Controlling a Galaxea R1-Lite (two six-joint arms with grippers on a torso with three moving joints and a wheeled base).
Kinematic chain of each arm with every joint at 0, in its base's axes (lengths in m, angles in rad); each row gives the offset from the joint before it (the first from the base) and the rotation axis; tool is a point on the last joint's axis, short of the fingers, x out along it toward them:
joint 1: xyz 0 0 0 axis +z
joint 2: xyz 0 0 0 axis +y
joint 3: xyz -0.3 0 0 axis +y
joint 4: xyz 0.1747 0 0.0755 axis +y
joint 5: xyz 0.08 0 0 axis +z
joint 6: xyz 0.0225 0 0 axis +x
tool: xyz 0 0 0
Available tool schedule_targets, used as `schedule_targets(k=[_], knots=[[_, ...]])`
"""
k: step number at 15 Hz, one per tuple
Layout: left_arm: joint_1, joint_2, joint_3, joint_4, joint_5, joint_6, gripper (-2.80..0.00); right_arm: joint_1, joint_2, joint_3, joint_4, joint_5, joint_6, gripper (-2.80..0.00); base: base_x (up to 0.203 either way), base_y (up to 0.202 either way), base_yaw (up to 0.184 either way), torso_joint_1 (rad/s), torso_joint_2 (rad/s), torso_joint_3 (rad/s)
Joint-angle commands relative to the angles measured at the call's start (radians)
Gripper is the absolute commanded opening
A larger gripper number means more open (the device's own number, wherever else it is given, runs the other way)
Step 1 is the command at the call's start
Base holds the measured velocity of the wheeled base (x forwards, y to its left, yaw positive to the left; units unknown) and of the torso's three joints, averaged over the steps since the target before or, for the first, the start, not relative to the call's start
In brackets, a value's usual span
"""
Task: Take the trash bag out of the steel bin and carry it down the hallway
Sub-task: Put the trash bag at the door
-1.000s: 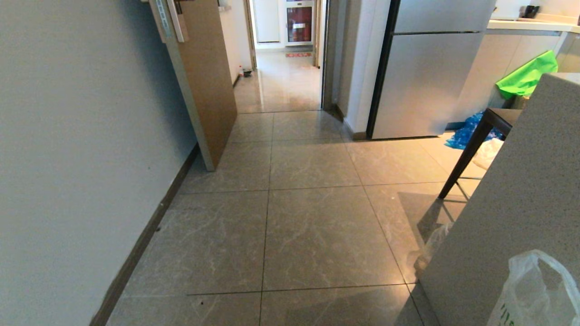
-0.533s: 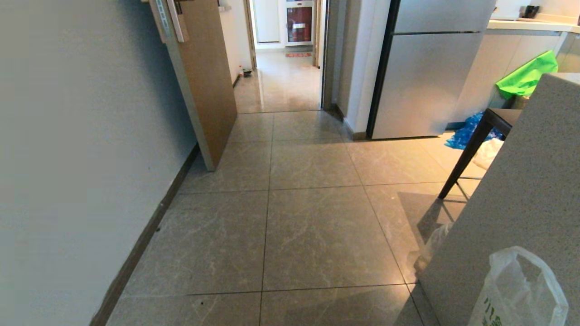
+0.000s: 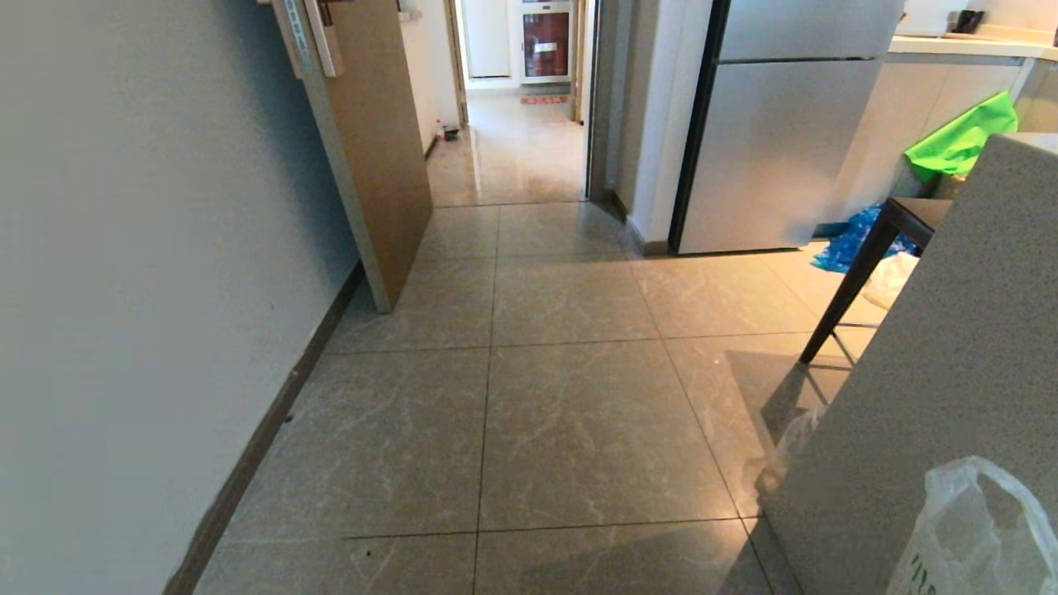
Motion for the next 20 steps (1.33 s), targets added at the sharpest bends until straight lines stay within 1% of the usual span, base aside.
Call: schedule_targets(k=[1,13,14,16,17,18,20], knots=[[0.000,-0.001,0.000,0.000,0.000,-0.001,-2.80,0.000,0.000,0.031,-0.001,0.000,0.000,-2.80,0.000,0.000,0.000,0.000,0.00,0.000],[0.000,0.000,0.000,0.005,0.000,0.003,-2.80,0.000,0.000,0.031,-0.001,-0.001,0.000,-2.80,0.000,0.000,0.000,0.000,0.00,0.000],[0.000,0.000,0.000,0.009,-0.005,0.041,-2.80,0.000,0.000,0.031,-0.001,0.000,0.000,-2.80,0.000,0.000,0.000,0.000,0.00,0.000],[0.000,0.000,0.000,0.010,-0.008,0.048,-2.80,0.000,0.000,0.031,-0.001,0.000,0.000,-2.80,0.000,0.000,0.000,0.000,0.00,0.000],[0.000,0.001,0.000,0.010,-0.012,0.099,-2.80,0.000,0.000,0.031,-0.001,0.000,0.000,-2.80,0.000,0.000,0.000,0.000,0.00,0.000],[0.000,0.000,0.002,0.012,-0.015,0.122,-2.80,0.000,0.000,0.031,-0.001,-0.002,0.000,-2.80,0.000,0.000,0.000,0.000,0.00,0.000],[0.000,0.000,0.002,0.012,-0.015,0.119,-2.80,0.000,0.000,0.031,-0.002,0.000,0.000,-2.80,0.000,0.000,0.000,0.000,0.00,0.000]])
